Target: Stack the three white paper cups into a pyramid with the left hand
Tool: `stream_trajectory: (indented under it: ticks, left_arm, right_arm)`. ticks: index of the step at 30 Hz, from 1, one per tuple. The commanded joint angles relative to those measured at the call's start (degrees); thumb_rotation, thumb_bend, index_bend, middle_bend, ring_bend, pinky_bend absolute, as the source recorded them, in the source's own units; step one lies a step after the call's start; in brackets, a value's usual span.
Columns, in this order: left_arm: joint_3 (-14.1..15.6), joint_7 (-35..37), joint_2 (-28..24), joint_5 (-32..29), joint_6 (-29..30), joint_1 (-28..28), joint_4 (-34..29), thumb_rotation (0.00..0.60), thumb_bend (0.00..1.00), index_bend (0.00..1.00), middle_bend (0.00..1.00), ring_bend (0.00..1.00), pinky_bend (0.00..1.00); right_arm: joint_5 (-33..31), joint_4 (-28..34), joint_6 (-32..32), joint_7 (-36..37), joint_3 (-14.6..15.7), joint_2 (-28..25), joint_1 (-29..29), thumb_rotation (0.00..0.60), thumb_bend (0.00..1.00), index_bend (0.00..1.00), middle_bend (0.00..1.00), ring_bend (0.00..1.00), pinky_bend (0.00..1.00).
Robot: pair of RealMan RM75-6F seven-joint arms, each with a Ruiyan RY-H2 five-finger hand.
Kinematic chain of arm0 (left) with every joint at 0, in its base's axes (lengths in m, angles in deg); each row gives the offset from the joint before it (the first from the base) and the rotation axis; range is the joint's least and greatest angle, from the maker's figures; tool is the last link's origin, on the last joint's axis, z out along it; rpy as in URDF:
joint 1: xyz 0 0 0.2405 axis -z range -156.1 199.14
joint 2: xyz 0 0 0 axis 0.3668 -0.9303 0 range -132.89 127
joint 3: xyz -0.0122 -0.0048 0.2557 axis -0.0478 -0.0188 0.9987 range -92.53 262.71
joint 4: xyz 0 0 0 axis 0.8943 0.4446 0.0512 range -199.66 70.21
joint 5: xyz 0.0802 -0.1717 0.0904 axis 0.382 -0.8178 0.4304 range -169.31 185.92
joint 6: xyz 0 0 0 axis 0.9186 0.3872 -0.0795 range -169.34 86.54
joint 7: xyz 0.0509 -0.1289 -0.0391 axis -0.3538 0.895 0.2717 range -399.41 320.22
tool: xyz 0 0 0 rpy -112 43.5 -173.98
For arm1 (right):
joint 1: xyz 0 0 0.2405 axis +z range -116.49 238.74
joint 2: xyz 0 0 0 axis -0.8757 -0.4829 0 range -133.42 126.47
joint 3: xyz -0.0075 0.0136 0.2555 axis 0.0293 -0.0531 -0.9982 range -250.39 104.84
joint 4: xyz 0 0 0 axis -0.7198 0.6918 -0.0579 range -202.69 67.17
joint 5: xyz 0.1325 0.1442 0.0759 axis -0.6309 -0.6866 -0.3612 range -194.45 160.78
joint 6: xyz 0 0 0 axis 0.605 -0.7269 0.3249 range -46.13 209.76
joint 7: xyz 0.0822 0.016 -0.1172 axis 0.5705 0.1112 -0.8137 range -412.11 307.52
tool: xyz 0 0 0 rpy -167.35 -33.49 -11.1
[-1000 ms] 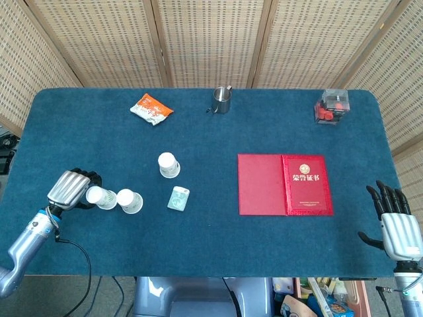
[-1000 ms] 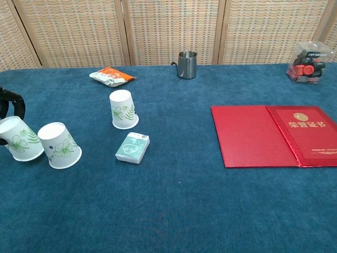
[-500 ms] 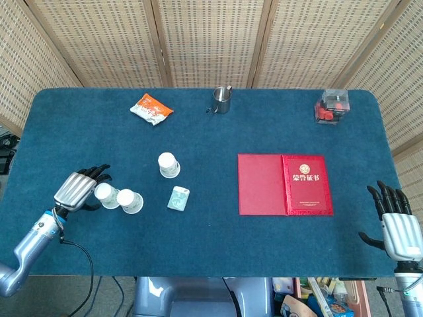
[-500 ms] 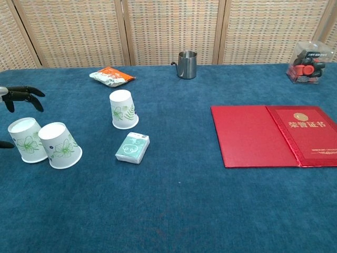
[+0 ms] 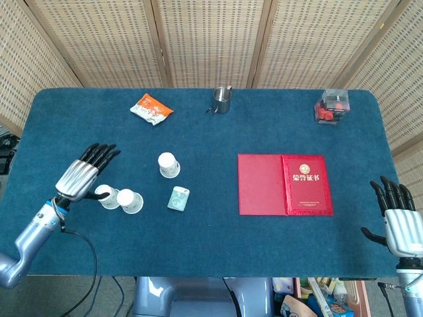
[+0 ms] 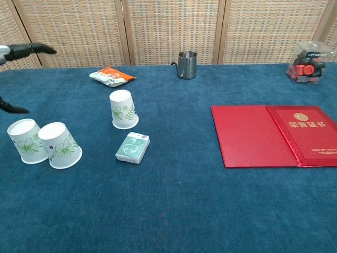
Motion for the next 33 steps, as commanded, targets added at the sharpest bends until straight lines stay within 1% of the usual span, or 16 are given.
stream_trajectory:
  ticks: [1,6,8,12,14,18,21,24,27,31,33]
  left_arm:
    - [-2.5,-1.0,-0.6,-1.7,-3.9,3.7,-2.6,0.6,0.08,0.0,0.0,0.0,0.03]
    - [-4.4,-3.2,0.6,-3.8,-8.3,6.8,-4.0,0.6,0.08,0.0,0.0,0.0,0.09]
    - [-5.4,-5.0,1.9,-5.4,-11.7,9.0,-4.3,0.6,0.08,0.0,0.0,0.01,0.12]
    - [-6.5,-8.9,5.0,-8.9,-17.5,12.3,-4.1,0.6,0.08,0.0,0.0,0.04,0.15]
    - [-7.4,-11.1,8.3,-11.4,-20.9,14.4,-1.9,0.6,0.08,0.03,0.01,0.07,0.16]
    - [-9.3,-14.2,12.9,-16.0,-23.3,16.5,2.1,0.6,0.08,0.09,0.05,0.11,0.18]
    - [-10.2,-15.8,15.3,-18.4,-24.9,17.9,4.8,0.6,0.08,0.13,0.09,0.16,0.21]
    - [-10.8,-16.7,17.4,-19.5,-25.2,18.9,7.3,0.6,0.08,0.18,0.15,0.21,0.26]
    - [-11.3,-17.0,19.4,-21.0,-26.9,20.2,9.8,0.6,0.08,0.24,0.21,0.27,0.29]
    - [-11.4,-17.4,20.6,-21.9,-28.2,21.2,11.4,0.6,0.08,0.34,0.29,0.33,0.34]
    - [-11.4,-17.3,20.9,-22.1,-28.3,21.3,11.8,0.6,0.11,0.39,0.34,0.36,0.36]
  right_arm:
    - [0.0,0.0,-0.1,-0.2,0.0,0.1,0.1,0.6,0.0,0.1,0.0,0.0,0.0]
    - [-0.3,-0.1,-0.3,-0.4,0.0,0.2,0.2,0.6,0.0,0.1,0.0,0.0,0.0]
    - [-0.7,-0.3,-0.5,-0.3,-0.1,0.2,0.2,0.6,0.0,0.1,0.0,0.0,0.0]
    - [-1.7,-1.2,-1.2,0.4,-0.4,0.3,0.3,0.6,0.0,0.1,0.0,0.0,0.0]
    - [-2.3,-1.7,-1.7,1.1,-0.7,0.2,0.5,0.6,0.0,0.1,0.0,0.0,0.0]
    - [-2.7,-2.0,-2.1,1.7,-0.9,0.1,0.6,0.6,0.0,0.1,0.0,0.0,0.0]
    - [-3.0,-2.2,-2.4,1.9,-1.0,0.1,0.8,0.6,0.0,0.1,0.0,0.0,0.0]
    - [-3.2,-2.4,-2.7,2.0,-1.0,0.1,0.9,0.6,0.0,0.1,0.0,0.0,0.0]
    - [-3.8,-2.8,-3.1,2.3,-1.2,0.2,0.9,0.6,0.0,0.1,0.0,0.0,0.0]
    - [-4.3,-3.0,-3.3,2.7,-1.4,0.1,1.0,0.6,0.0,0.1,0.0,0.0,0.0]
    - [-4.5,-3.1,-3.4,2.9,-1.5,0.1,0.9,0.6,0.0,0.1,0.0,0.0,0.0]
